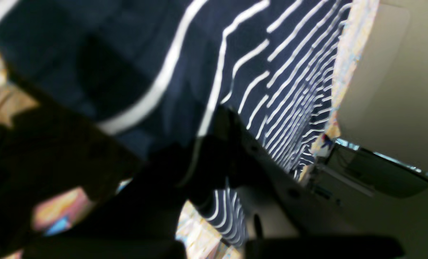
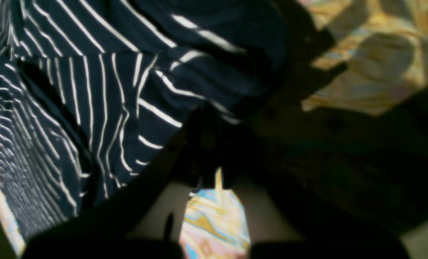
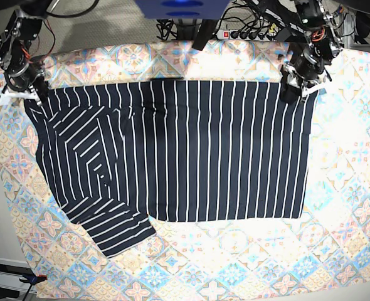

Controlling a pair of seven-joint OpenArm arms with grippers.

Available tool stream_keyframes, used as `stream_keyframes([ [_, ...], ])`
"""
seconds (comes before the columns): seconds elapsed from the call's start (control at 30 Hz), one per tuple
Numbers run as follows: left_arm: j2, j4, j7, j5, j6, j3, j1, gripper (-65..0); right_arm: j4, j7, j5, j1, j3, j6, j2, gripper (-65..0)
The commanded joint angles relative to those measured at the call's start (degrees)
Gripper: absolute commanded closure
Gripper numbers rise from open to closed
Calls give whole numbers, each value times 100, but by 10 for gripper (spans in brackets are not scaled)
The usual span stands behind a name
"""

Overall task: Fold the T-shirt properly
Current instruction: 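Drag the shirt with both grippers toward the robot's base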

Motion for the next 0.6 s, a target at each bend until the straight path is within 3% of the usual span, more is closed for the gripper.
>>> stream_keyframes([
  [0.0,-80,101,-92,-149,-34,-38,112,0,161,155,15,-54,80,1,141,-2],
  [0.57,-71,409,-92,-351,-34,-38,1141,0,618,190,15,-924,80,1,132,-2],
])
